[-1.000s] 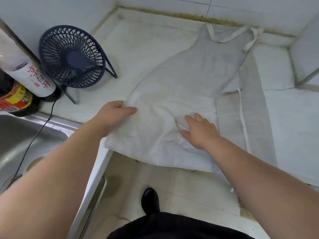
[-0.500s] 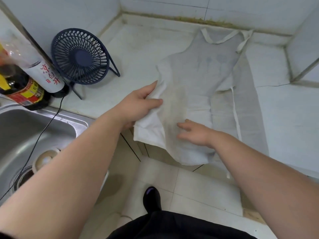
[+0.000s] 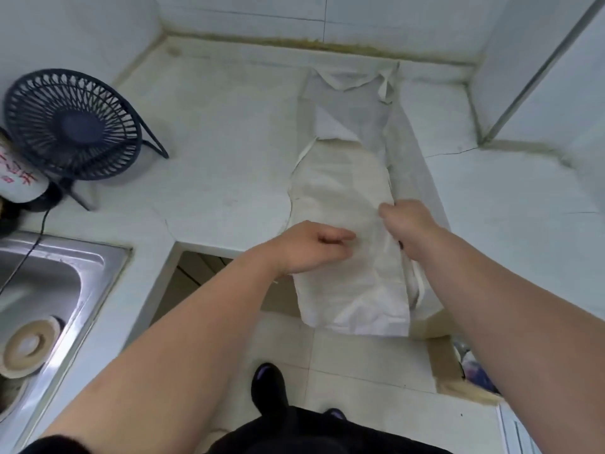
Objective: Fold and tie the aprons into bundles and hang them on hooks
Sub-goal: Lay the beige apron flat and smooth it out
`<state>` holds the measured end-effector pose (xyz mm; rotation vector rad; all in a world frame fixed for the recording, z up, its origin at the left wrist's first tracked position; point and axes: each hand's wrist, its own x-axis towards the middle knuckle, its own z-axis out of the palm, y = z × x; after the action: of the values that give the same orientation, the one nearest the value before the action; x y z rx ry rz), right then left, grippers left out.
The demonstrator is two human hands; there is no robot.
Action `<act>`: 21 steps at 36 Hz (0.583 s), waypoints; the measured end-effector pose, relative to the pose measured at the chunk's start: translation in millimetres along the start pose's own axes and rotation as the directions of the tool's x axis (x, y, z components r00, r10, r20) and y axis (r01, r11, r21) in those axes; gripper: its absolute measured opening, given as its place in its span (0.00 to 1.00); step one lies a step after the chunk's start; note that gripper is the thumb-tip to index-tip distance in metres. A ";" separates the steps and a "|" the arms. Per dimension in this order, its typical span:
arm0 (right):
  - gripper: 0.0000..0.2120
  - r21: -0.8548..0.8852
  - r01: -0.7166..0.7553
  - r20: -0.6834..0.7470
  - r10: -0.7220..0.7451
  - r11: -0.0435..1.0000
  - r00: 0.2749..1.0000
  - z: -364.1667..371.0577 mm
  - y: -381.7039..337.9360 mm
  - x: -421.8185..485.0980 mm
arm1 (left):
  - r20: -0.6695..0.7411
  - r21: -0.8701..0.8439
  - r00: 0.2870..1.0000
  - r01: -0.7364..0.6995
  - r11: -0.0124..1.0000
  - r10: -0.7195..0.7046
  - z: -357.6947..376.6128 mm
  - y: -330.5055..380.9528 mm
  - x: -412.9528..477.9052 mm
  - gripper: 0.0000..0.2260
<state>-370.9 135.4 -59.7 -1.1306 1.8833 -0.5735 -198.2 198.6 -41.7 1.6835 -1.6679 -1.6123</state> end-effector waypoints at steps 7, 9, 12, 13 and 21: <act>0.19 -0.320 0.071 0.099 -0.041 0.945 0.994 8.6 30.1 13.4 | -0.437 0.006 0.896 0.091 0.996 -0.079 -13.6 -26.4 7.0 0.15; 0.20 -0.368 0.107 0.128 -0.064 0.924 0.990 8.6 30.1 15.0 | -0.475 0.046 0.872 0.161 0.986 -0.120 -11.9 -33.5 11.0 0.18; 0.20 -0.423 0.185 0.216 -0.099 0.887 0.971 11.9 31.2 16.0 | -0.443 0.015 0.869 0.251 0.968 -0.219 -5.5 -39.8 16.3 0.20; 0.21 -0.441 0.209 0.241 -0.110 0.873 0.964 13.6 31.5 15.9 | -0.446 0.014 0.862 0.274 0.962 -0.239 -4.1 -40.3 17.6 0.20; 0.18 -0.488 0.243 0.258 -0.127 0.838 0.958 28.0 27.3 16.4 | -0.618 -0.047 0.755 0.244 0.969 -0.220 -11.4 -57.3 24.4 0.07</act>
<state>-364.4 135.4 -101.6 -1.6676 1.7904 -0.0239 -166.3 190.1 -95.7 2.1953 -1.1860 -0.9253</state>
